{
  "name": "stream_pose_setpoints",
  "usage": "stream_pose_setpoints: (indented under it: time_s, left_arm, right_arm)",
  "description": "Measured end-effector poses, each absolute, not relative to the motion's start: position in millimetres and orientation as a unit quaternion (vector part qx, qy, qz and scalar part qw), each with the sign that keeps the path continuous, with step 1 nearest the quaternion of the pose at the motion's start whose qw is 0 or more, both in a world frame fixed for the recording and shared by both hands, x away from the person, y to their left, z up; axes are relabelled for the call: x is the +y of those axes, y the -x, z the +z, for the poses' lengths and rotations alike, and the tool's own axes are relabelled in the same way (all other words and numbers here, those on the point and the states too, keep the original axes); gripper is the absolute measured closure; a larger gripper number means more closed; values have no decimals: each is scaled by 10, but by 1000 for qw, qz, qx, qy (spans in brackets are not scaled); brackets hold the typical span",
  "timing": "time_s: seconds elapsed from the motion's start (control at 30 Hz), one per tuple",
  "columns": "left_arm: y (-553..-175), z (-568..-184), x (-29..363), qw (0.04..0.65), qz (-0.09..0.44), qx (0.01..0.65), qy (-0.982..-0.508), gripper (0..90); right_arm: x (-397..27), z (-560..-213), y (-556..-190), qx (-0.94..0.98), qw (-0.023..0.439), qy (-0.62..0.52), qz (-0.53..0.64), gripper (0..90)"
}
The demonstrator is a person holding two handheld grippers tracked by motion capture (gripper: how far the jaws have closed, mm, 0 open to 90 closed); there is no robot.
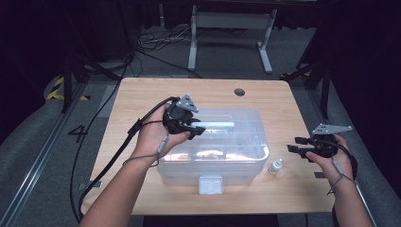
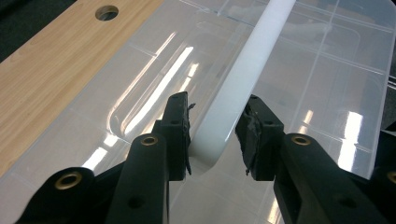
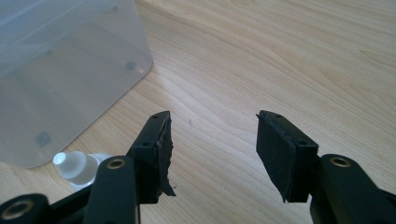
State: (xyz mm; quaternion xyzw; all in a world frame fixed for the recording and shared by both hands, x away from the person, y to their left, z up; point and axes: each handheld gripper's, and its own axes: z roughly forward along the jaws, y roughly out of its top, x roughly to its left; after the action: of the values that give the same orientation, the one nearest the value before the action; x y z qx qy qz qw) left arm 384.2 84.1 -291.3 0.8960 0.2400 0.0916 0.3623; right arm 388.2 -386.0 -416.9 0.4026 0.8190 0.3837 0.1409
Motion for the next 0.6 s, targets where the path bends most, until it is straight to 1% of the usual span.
stream_pose_setpoints:
  time_s: [0.3,0.6]
  left_arm:
    - [-3885,-2874,835,355,81,244,-899,661]
    - [-3980,-2785,842,360,85,248,-895,664]
  right_arm:
    - [-3862,-4170,-3874,819,140,-404,383,457]
    - [-3895,-4173,-3835,817,140,-408,384,455]
